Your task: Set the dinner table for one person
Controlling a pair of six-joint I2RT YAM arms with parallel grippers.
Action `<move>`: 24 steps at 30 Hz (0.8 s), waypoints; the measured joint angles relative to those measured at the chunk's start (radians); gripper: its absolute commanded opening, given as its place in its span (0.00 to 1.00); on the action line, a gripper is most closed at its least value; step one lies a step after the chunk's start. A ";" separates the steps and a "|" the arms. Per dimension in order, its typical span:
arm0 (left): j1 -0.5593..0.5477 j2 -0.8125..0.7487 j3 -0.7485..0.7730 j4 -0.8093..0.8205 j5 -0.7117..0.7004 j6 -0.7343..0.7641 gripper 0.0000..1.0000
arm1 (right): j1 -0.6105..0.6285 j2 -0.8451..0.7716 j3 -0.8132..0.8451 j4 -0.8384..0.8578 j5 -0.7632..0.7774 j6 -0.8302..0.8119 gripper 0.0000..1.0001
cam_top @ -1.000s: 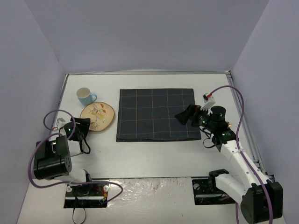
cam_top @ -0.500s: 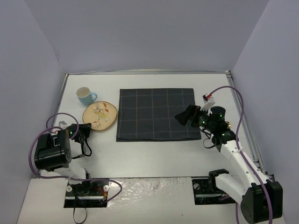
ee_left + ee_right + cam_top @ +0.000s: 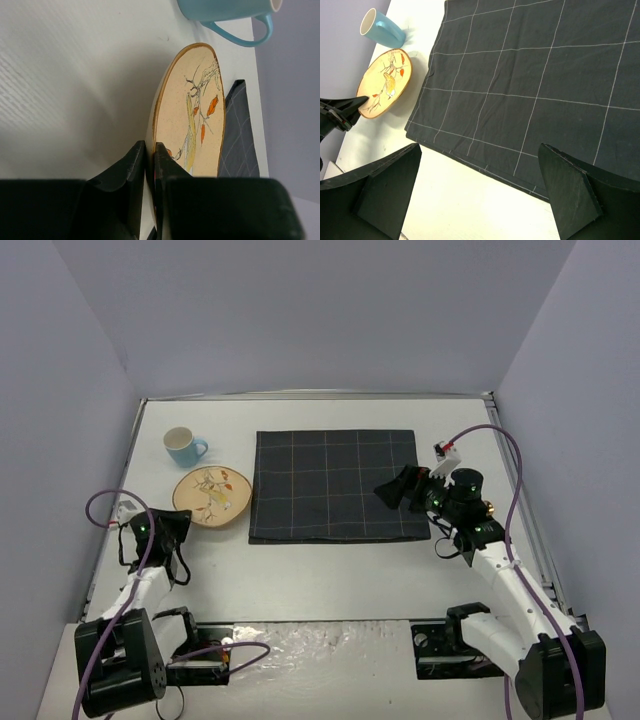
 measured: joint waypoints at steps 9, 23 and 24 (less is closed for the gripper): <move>-0.027 0.004 0.124 -0.085 0.092 -0.001 0.00 | 0.000 -0.015 0.000 0.002 0.000 0.004 1.00; -0.490 0.444 0.561 0.045 0.212 0.072 0.00 | 0.000 -0.044 0.007 -0.021 0.003 0.003 1.00; -0.519 0.492 0.585 0.054 0.219 0.074 0.00 | 0.000 -0.047 0.010 -0.026 0.006 0.003 1.00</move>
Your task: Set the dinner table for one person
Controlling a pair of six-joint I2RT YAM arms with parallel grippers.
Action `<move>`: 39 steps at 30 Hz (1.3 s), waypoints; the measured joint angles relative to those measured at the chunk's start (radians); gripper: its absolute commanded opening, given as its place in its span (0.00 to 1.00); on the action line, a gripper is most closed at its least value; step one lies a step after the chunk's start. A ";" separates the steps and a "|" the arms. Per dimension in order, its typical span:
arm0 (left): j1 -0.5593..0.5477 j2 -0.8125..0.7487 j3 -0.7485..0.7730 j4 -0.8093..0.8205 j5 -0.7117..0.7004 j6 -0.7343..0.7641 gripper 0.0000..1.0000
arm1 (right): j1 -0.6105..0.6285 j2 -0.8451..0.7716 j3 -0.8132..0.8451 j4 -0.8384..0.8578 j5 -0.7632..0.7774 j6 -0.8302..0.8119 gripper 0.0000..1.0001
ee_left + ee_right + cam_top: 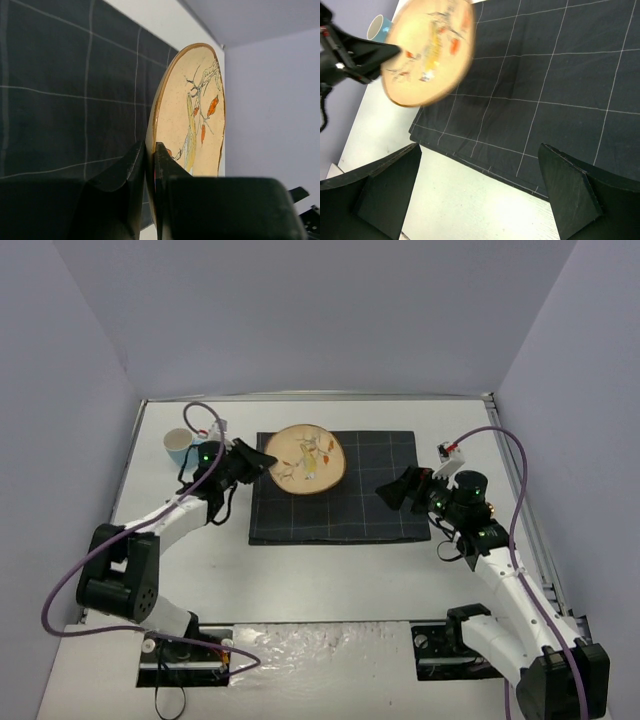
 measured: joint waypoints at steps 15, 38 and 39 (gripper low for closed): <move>-0.162 0.451 0.230 0.180 0.060 0.006 0.00 | -0.002 -0.058 0.026 -0.081 0.048 -0.026 1.00; -0.150 0.581 0.247 0.269 0.087 -0.009 0.14 | -0.003 -0.064 0.026 -0.114 0.072 -0.032 1.00; -0.147 0.581 0.243 0.272 0.089 -0.012 0.18 | -0.003 -0.064 0.026 -0.114 0.074 -0.034 1.00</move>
